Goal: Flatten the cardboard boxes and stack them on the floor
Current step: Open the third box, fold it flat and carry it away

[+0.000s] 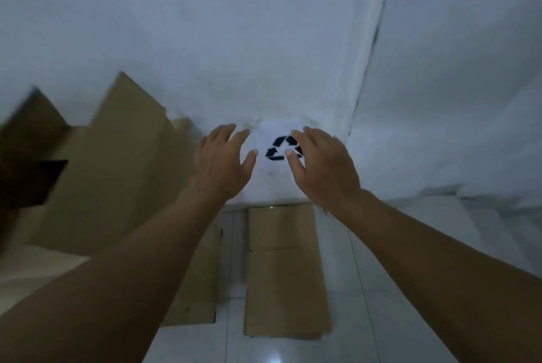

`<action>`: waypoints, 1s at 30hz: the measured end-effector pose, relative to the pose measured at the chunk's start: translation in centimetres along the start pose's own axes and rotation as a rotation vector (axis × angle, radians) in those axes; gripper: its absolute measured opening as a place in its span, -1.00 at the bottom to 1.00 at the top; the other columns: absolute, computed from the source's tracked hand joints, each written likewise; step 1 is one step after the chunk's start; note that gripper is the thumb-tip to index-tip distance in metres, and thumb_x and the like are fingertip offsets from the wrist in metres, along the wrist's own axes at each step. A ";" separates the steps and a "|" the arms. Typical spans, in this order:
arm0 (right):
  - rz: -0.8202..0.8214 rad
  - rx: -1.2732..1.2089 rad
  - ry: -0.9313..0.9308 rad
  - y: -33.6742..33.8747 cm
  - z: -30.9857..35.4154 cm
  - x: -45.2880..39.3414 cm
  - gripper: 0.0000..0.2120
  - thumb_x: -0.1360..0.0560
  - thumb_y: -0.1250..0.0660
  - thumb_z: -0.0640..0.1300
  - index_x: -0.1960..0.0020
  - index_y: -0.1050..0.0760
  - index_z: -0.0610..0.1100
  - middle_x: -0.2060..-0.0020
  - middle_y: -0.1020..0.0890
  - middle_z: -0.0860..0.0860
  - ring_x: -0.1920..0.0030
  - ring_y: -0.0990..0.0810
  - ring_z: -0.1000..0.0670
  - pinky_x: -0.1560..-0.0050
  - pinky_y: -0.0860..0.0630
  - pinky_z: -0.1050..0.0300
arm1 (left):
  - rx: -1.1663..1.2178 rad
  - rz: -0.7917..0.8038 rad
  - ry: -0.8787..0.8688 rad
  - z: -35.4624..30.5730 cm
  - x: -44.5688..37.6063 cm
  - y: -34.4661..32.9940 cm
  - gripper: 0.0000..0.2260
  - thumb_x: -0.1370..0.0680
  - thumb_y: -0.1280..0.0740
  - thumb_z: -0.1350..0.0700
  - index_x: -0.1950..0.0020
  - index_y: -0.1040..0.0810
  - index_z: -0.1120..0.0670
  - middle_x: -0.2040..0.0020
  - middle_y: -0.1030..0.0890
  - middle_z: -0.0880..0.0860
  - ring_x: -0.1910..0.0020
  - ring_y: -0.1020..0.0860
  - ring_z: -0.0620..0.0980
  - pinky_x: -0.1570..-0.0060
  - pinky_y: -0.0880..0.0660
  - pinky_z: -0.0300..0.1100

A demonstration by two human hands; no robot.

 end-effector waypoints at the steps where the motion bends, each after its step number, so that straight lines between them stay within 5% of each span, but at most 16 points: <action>1: -0.010 0.009 0.027 2.4 1.8 -0.8 -0.55 -0.60 -0.16 0.03 -0.34 -0.53 -0.22 -0.27 -0.59 -0.22 -0.30 -0.54 -0.22 -0.25 -0.47 -0.26 | -0.026 -0.023 0.003 0.0 -0.2 3.2 -0.53 -0.59 -0.25 -0.12 -0.45 -0.43 0.05 -0.46 -0.40 0.16 -0.45 -0.33 0.18 -0.39 -0.28 0.16; 7: 0.052 0.055 0.070 11.5 11.9 -4.6 -0.48 -0.68 -0.04 0.13 -0.58 -0.22 -0.05 -0.58 -0.21 -0.11 -0.59 -0.11 -0.11 -0.56 -0.02 -0.19 | -0.104 -0.167 0.057 2.0 0.5 19.4 -0.50 -0.62 -0.17 -0.15 -0.52 -0.33 0.01 -0.56 -0.25 0.13 -0.55 -0.15 0.14 -0.48 -0.09 0.20; 13: 0.053 0.052 0.197 14.2 24.4 -6.8 -0.47 -0.68 -0.02 0.13 -0.59 -0.17 -0.03 -0.60 -0.15 -0.10 -0.60 -0.04 -0.10 -0.56 0.04 -0.20 | -0.149 -0.259 0.132 9.2 4.7 29.1 -0.52 -0.62 -0.17 -0.14 -0.50 -0.36 0.01 -0.55 -0.27 0.12 -0.55 -0.16 0.13 -0.48 -0.09 0.21; 22: 0.100 -0.030 0.255 8.3 43.6 -4.6 -0.48 -0.68 -0.03 0.13 -0.59 -0.18 -0.02 -0.60 -0.16 -0.09 -0.60 -0.02 -0.08 -0.56 0.03 -0.19 | -0.216 -0.336 0.225 26.4 14.2 40.3 -0.53 -0.62 -0.18 -0.13 -0.49 -0.36 0.02 -0.54 -0.29 0.13 -0.55 -0.16 0.13 -0.48 -0.08 0.20; 30: 0.215 -0.066 0.205 0.4 54.2 -3.1 -0.47 -0.68 -0.01 0.13 -0.60 -0.13 -0.01 -0.61 -0.10 -0.07 -0.61 0.02 -0.06 -0.57 0.08 -0.16 | -0.175 -0.306 0.301 40.0 21.2 40.8 -0.55 -0.61 -0.22 -0.12 -0.46 -0.42 0.03 -0.51 -0.33 0.15 -0.54 -0.20 0.14 -0.45 -0.11 0.22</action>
Point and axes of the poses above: each hand's wrist, its own x-axis away from the middle knuckle, its own y-axis out of the back of the hand, z = x × y, the point moved 9 cm from there along -x, towards the middle knuckle
